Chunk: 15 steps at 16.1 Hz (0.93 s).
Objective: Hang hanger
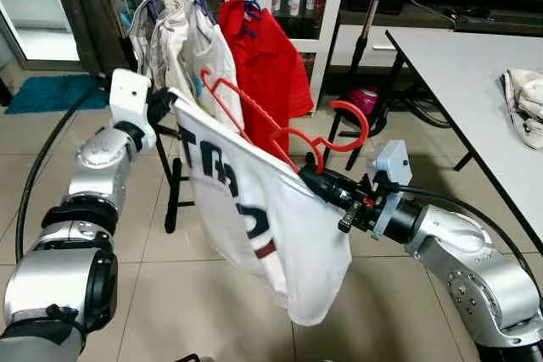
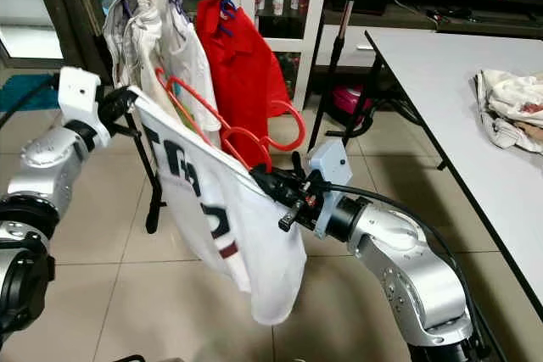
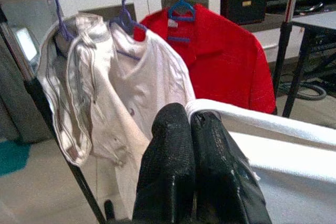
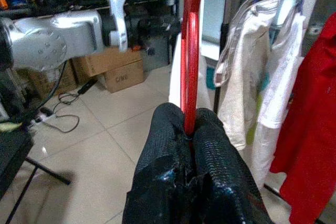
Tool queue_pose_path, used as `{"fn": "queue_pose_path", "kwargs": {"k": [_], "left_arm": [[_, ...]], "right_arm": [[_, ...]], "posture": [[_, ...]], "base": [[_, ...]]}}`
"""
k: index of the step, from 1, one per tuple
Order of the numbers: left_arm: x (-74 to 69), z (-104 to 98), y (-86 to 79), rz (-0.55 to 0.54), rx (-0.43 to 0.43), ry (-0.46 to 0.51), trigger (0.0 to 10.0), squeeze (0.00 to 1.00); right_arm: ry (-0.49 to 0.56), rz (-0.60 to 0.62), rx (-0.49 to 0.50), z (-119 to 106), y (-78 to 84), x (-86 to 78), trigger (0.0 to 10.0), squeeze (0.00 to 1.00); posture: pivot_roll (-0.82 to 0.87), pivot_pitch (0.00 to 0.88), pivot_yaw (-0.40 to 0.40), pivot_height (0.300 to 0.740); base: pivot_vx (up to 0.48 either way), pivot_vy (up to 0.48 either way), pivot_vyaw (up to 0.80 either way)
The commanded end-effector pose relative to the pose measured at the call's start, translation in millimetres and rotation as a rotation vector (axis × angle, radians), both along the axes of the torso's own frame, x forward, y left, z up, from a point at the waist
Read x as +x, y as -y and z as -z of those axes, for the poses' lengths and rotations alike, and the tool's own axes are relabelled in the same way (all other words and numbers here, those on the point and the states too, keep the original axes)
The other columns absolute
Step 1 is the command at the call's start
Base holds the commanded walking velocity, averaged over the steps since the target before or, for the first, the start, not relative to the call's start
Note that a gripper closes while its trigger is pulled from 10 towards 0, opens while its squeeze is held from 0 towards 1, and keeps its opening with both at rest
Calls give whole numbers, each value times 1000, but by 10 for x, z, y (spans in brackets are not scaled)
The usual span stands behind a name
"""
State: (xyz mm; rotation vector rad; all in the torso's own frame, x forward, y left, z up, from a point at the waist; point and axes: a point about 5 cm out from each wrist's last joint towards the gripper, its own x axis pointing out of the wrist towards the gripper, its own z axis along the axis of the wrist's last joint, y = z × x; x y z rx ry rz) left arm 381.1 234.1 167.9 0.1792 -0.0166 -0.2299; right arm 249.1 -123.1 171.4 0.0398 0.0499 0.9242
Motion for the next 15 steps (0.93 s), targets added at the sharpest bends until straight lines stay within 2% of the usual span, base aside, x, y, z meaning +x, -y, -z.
{"fn": "queue_pose_path", "kwargs": {"k": [1, 3, 4, 5, 6, 7, 8, 9, 11, 14, 15], "left_arm": [[21, -19, 309, 177, -42, 20, 0, 0], [-74, 107, 731, 436, -63, -2, 0, 0], [-126, 155, 862, 510, -64, -14, 0, 0], [-267, 240, 1136, 657, -69, -29, 0, 0], [-304, 253, 1197, 686, -75, -30, 0, 0], [-407, 262, 1321, 763, -103, -30, 0, 0], [-443, 261, 1353, 779, -115, -29, 0, 0], [-474, 269, 1337, 755, -130, -28, 0, 0], [-480, 329, 1116, 584, -145, -42, 0, 0], [-608, 468, 689, 255, -182, -68, 0, 0], [-678, 502, 631, 224, -188, -79, 0, 0]], "right_arm": [[-3, 178, 36, -29, 94, 143, 0, 0], [-14, 315, 103, -28, 38, 276, 0, 0], [-21, 354, 128, -26, 16, 309, 0, 0], [-43, 453, 180, -5, -2, 391, 0, 0], [-46, 476, 189, 6, 1, 411, 0, 0], [-61, 561, 201, 61, 45, 477, 0, 0], [-69, 597, 203, 89, 75, 507, 0, 0], [-83, 659, 198, 142, 148, 556, 0, 0], [-78, 688, 127, 230, 237, 539, 0, 0], [-185, 672, 94, 473, 317, 278, 0, 0], [-192, 675, 83, 522, 326, 211, 0, 0]], "posture": [[-190, 0, -20, 740], [-189, 0, -14, 740], [-188, 0, -15, 740], [-188, 0, -15, 740], [-188, 0, -15, 740], [-181, 0, -20, 740], [-171, 0, -22, 740], [-161, 0, -32, 740], [-161, 0, -39, 740], [-168, 0, -63, 740], [-172, 0, -65, 740]], "base": [[0, 0, 0], [0, 0, 0], [0, 0, 0], [0, 0, 0], [0, 0, 0], [0, 0, 0], [0, 0, 0], [0, 0, 0], [0, 0, 0], [0, 0, 0], [0, 0, 0]]}}
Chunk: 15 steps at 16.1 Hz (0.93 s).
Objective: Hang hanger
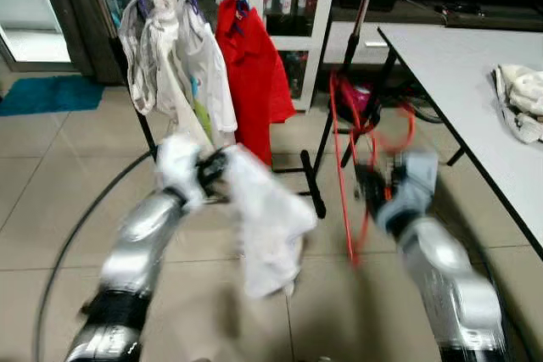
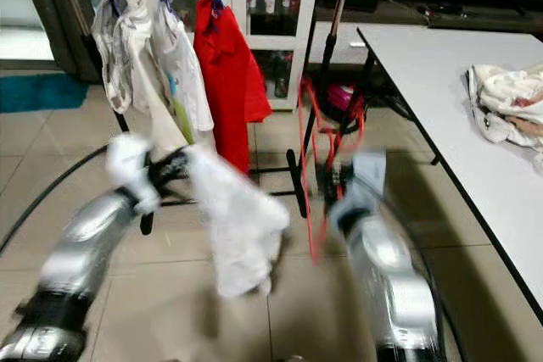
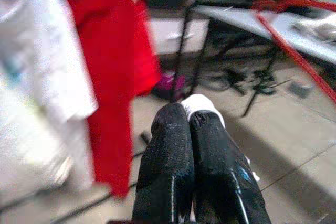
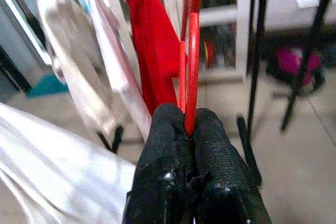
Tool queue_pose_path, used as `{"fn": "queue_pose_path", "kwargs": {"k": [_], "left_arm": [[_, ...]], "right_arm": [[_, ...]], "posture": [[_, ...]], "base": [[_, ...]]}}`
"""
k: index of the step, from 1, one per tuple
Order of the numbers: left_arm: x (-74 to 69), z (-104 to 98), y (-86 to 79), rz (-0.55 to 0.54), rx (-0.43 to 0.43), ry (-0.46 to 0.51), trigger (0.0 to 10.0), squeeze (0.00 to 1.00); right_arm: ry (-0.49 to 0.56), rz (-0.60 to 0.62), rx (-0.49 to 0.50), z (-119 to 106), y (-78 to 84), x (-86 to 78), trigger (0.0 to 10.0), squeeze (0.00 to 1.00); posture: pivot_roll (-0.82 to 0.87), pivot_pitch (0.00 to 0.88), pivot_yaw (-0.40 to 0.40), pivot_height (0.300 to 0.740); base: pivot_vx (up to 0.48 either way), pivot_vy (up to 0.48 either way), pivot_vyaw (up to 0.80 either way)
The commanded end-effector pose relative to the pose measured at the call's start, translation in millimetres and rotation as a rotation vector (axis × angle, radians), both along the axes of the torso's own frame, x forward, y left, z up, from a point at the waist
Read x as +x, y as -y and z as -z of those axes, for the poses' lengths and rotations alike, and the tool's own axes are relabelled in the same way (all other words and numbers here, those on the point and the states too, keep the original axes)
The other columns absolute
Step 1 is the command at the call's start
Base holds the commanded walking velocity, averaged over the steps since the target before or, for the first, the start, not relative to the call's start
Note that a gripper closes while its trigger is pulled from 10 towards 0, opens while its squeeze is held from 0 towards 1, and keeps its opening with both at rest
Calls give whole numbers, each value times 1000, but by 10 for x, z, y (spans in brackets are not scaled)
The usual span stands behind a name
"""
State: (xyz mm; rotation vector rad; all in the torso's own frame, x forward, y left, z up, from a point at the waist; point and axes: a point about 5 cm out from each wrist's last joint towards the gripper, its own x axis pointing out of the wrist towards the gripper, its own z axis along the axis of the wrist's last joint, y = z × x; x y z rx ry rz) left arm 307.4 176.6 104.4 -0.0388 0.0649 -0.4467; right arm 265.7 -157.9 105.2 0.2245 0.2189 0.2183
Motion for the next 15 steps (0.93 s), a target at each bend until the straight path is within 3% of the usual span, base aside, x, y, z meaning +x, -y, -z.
{"fn": "queue_pose_path", "kwargs": {"k": [1, 4, 8, 11, 15], "left_arm": [[-17, -105, 28, -3, 3, 38, 0, 0], [-155, -105, 54, -37, -42, 22, 0, 0], [-155, -194, 78, -111, -45, 55, 0, 0], [-146, -266, 73, -142, -116, 74, 0, 0], [-196, -262, 152, -131, -141, 80, 0, 0]], "right_arm": [[23, -6, -2, -79, -7, -14, 0, 0], [-16, 48, -5, 9, 56, -94, 0, 0], [-17, 64, 20, -11, 2, -106, 0, 0], [-12, 106, 28, -31, 29, -101, 0, 0], [26, 195, -27, -91, 214, -122, 0, 0]], "posture": [[-178, 0, -68, 740], [-189, 0, -70, 740], [-183, 0, -74, 740], [-186, 0, -74, 740], [-198, 0, -77, 740]], "base": [[0, 0, 0], [0, 0, -479], [0, 0, -800], [0, 0, -800], [0, 0, -800]]}}
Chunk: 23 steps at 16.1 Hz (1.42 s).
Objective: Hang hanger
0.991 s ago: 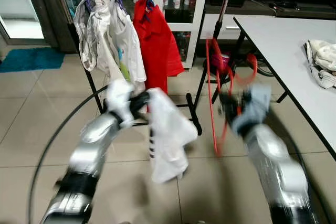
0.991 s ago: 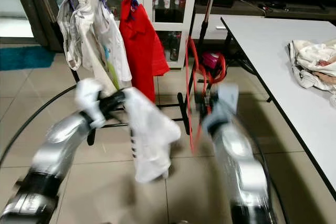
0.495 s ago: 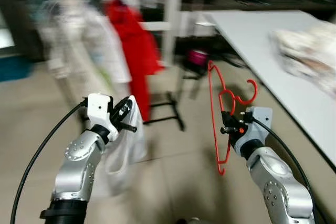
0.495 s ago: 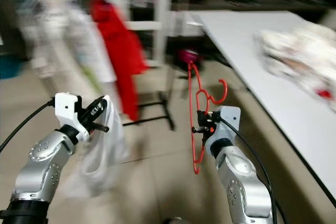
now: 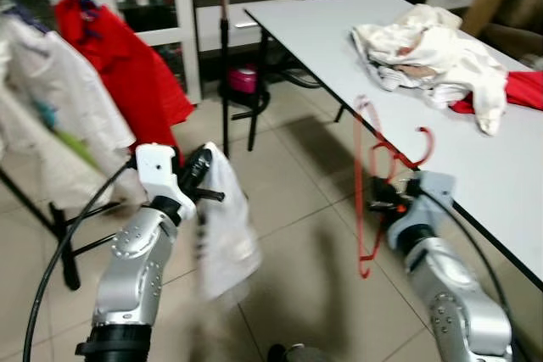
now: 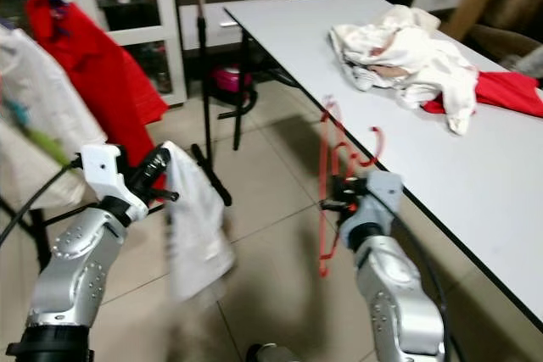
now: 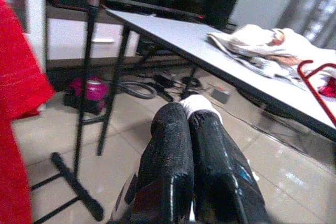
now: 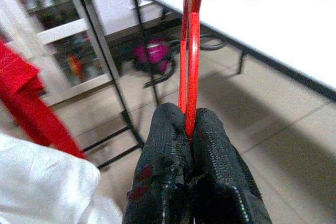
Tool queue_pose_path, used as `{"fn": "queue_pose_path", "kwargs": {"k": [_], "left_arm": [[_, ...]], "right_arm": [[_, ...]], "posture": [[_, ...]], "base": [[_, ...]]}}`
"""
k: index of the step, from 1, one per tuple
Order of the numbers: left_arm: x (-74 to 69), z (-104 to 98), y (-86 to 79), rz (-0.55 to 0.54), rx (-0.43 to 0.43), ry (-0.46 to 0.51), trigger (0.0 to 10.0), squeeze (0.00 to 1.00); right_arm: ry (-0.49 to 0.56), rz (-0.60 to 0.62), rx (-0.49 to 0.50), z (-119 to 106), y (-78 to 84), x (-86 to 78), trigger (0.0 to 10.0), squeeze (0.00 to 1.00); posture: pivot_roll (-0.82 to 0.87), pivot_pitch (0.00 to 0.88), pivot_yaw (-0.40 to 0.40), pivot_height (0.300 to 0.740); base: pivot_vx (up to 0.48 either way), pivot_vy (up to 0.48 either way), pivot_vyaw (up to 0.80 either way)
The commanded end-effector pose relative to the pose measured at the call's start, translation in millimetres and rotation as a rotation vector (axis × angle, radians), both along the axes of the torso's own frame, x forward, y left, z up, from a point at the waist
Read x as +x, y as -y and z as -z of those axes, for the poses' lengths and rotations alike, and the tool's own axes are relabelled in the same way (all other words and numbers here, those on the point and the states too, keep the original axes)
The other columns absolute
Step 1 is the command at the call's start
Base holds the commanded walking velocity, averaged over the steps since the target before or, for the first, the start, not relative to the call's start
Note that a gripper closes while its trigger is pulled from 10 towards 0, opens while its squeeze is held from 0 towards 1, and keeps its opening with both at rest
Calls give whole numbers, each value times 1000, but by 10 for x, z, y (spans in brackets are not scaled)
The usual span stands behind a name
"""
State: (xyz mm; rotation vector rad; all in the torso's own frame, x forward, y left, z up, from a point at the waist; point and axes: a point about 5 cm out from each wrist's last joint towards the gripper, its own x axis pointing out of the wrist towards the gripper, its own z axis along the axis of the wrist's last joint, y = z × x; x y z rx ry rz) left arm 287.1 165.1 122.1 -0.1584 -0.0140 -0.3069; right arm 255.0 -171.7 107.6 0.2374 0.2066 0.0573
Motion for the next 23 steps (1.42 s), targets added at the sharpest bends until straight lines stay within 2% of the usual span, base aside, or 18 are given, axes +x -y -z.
{"fn": "queue_pose_path", "kwargs": {"k": [1, 3, 5, 7, 8, 9, 10, 13, 15, 18, 20, 23], "left_arm": [[5, -84, 42, 15, -10, 33, 0, 0], [-38, -100, 108, 66, -15, 34, 2431, 0], [-55, -99, 128, 77, 4, 37, 2549, 0], [-52, -101, 131, 82, 21, 42, 3216, 0], [-60, -79, 129, 72, 36, 14, 8627, 0], [-65, -48, 111, 59, 57, -37, 10000, 0], [-66, -52, 102, 62, 84, -31, 10000, 0], [-19, -43, 64, 14, 118, -98, 10000, 0], [14, -103, 23, -7, 137, -89, 10000, 0], [6, -112, 35, 36, 58, -85, 10000, 0], [28, -109, 67, 8, 50, -79, 10000, 0], [79, -102, 147, 41, 49, -82, 10000, 0]], "right_arm": [[30, 37, -26, -68, 82, -18, 0, 0], [32, 58, -60, -84, 143, -87, 0, 0], [45, 90, -86, -93, 225, -133, 0, 0], [46, 109, -71, -88, 252, -156, 0, 0], [64, 115, -26, -108, 246, -181, 0, 0], [87, 136, -7, -158, 239, -176, 0, 0], [77, 148, -14, -151, 234, -161, 0, 0], [55, 141, -30, -99, 188, -106, 0, 0], [67, 159, 1, -111, 136, -87, 0, 0], [77, 148, 4, -108, 111, -36, 0, 0], [78, 147, 3, -118, 141, -34, 0, 0], [74, 165, -18, -114, 184, -39, 0, 0]], "posture": [[-198, 0, -77, 740], [-201, 0, -79, 740], [-206, 0, -75, 740], [-205, 0, -74, 740], [-201, 0, -73, 740], [-192, 0, -70, 740], [-188, 0, -68, 740], [-170, 0, -57, 740], [-168, 0, -49, 740], [-167, 0, -51, 740], [-181, 0, -43, 740], [-198, 0, -18, 740]], "base": [[0, 0, -800], [0, 0, -800], [0, 0, -800], [0, 0, -800], [0, 0, -800], [0, 0, -800], [0, 0, -800], [0, 0, -800], [0, 0, -800], [0, 0, -800], [0, 0, -800], [0, 0, -800]]}}
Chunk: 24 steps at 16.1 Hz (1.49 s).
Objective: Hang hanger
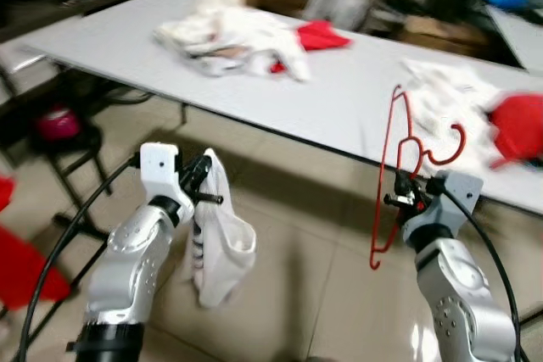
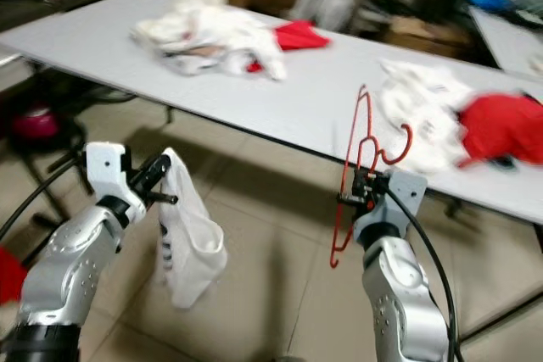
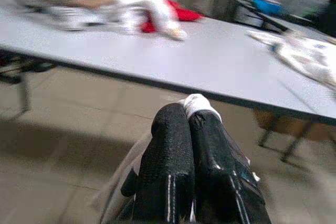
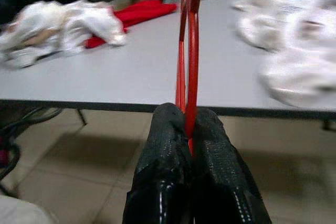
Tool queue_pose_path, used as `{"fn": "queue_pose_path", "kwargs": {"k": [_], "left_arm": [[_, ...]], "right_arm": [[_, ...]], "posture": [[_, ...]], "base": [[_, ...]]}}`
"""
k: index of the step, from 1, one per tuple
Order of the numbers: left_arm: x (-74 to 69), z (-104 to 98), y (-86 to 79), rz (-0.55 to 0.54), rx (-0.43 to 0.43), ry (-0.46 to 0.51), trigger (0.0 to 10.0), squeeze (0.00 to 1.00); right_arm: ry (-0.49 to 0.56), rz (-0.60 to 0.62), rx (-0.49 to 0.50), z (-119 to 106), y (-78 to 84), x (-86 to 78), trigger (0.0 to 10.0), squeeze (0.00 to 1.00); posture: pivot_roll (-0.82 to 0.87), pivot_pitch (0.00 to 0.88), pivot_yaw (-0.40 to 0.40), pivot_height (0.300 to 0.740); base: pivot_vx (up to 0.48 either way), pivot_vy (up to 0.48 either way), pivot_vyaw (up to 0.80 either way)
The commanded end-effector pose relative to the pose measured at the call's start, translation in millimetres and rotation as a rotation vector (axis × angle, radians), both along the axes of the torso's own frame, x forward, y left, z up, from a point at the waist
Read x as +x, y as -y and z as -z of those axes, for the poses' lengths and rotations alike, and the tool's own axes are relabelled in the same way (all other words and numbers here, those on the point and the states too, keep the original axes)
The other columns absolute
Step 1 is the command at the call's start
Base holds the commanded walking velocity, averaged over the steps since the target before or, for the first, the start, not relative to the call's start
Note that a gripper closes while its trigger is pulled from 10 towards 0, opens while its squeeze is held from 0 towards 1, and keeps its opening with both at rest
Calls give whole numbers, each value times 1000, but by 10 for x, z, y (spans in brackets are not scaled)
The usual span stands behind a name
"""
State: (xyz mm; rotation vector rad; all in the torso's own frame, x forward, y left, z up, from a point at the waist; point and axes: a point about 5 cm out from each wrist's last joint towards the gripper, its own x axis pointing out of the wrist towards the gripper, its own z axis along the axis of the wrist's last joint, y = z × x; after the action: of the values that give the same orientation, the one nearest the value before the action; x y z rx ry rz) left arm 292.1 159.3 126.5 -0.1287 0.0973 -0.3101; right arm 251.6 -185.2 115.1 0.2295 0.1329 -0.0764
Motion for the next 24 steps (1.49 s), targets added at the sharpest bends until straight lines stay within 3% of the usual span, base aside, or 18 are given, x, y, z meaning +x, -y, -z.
{"fn": "queue_pose_path", "kwargs": {"k": [1, 5, 7, 12, 13, 14, 15, 19, 21, 22, 24], "left_arm": [[43, -63, 107, 47, 21, 24, 10000, 0], [39, -52, 42, 24, 78, 38, 10000, 0], [27, -55, 18, 18, 86, 38, 10000, 0], [20, -68, -33, -13, 105, 51, 10000, 0], [14, -65, -24, -13, 103, 52, 10000, 0], [9, -61, -14, -12, 102, 52, 10000, 0], [9, -57, -8, -12, 100, 49, 10000, 0], [23, -48, 12, -11, 97, 46, 10000, 0], [38, -53, 7, -9, 99, 48, 10000, 0], [46, -65, -3, -10, 98, 53, 10000, 0], [55, -68, -6, -10, 99, 55, 10000, 0]], "right_arm": [[3, 18, -52, -19, 67, -6, 0, 0], [30, 25, -69, -44, 60, 21, 0, 0], [-16, 6, -96, 2, 36, 46, 0, 0], [20, -59, -44, -16, -92, 136, 0, 0], [9, -58, -35, -2, -88, 135, 2824, 0], [4, -58, -46, 1, -76, 135, 4627, 0], [-5, -70, -49, 10, -74, 140, 10000, 0], [-46, -116, -24, 66, -109, 132, 10000, 0], [43, -105, -119, -19, -108, 156, 10000, 0], [108, -89, -231, -100, -63, 173, 10000, 0], [152, -90, -187, -179, -42, 174, 10000, 0]], "posture": [[-199, 0, -10, 740], [-180, 0, -21, 740], [-162, 0, -36, 740], [-149, 0, -56, 740], [-149, 0, -63, 740], [-149, 0, -63, 740], [-149, 0, -63, 740], [-157, 0, -61, 740], [-154, 0, -55, 740], [-155, 0, -53, 740], [-154, 0, -46, 740]], "base": [[0, 0, -800], [0, 0, -800], [0, 0, -800], [0, 0, -800], [0, 0, -531], [0, 0, 0], [0, 0, 0], [0, 0, 0], [0, 0, 0], [0, 0, 0], [0, 251, 0]]}}
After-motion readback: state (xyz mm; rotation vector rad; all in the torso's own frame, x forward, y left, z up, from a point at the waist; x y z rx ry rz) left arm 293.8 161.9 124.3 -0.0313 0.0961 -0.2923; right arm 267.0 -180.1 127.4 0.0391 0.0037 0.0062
